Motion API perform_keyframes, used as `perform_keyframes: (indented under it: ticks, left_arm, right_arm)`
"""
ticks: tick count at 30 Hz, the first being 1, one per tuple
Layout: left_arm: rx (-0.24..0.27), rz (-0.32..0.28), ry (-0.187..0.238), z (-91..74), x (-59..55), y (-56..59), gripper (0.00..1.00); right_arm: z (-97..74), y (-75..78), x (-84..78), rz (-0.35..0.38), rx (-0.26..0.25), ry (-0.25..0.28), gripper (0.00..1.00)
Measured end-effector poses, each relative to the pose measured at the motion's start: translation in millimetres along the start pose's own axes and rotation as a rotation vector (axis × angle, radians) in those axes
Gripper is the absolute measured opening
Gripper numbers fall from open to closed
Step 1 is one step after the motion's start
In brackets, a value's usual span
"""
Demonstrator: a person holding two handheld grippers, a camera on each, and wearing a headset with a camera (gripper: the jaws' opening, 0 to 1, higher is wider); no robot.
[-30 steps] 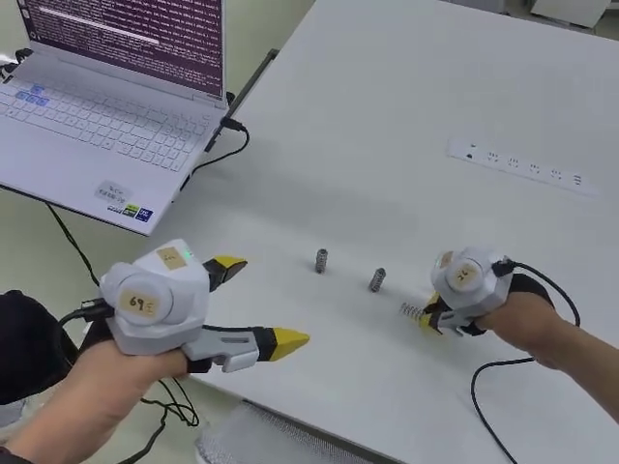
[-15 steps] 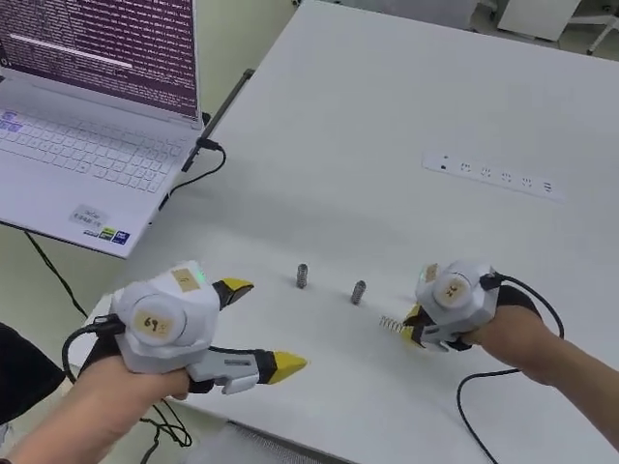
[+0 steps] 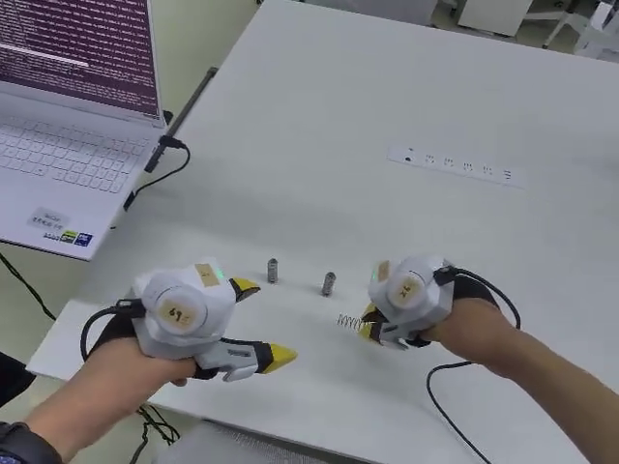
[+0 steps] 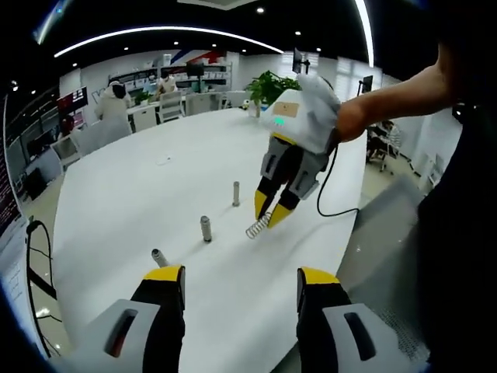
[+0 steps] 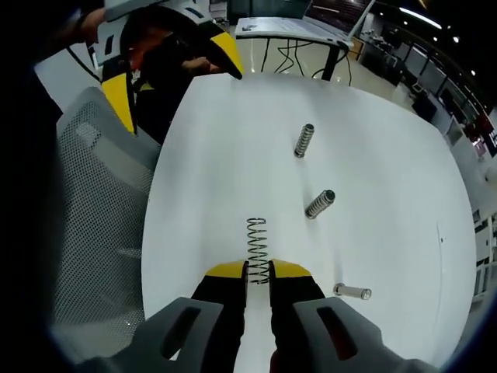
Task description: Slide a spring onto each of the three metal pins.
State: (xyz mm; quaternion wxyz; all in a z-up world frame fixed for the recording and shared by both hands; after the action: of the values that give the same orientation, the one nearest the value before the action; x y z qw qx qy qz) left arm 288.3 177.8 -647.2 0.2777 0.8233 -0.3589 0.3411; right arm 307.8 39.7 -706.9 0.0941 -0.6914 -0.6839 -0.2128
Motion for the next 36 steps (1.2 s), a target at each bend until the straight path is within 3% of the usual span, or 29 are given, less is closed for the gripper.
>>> perform_keyframes:
  ticks: [9,20,23,28,36]
  left_arm:
    - [-0.061,0.090,-0.035,22.8,6.0,15.0,0.40]
    - [-0.122,0.221,-0.131,48.6,0.5,36.0,0.26]
    - [-0.123,0.272,-0.158,54.0,-2.0,38.4,0.24]
    - [-0.136,0.308,-0.185,60.1,-5.0,42.4,0.20]
    - [-0.144,0.342,-0.193,61.8,-3.6,44.7,0.10]
  right_arm:
    - [-2.5,-17.3,17.9,-0.069,0.017,0.006,0.08]
    - [-7.6,-27.9,32.2,-0.116,0.021,0.019,0.08]
    - [-9.4,-30.4,34.4,-0.130,0.024,0.018,0.08]
    - [-12.2,-32.2,38.2,-0.149,0.023,0.020,0.08]
    - [-15.4,-32.7,44.0,-0.186,0.016,0.025,0.08]
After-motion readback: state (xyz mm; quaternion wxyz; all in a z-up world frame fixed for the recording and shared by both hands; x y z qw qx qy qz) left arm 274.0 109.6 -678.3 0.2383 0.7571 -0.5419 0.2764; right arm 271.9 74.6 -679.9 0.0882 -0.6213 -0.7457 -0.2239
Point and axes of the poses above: the centre of the closed fingertips' face, and the gripper's own axes: z roughly forward along the fingers, y roughly to its right, x roughly out of its top, the point moved 4 cm from there along -z, roughly backward along the fingers, and after that the axes turned 15 degrees about -z, right-handed, at the moved point
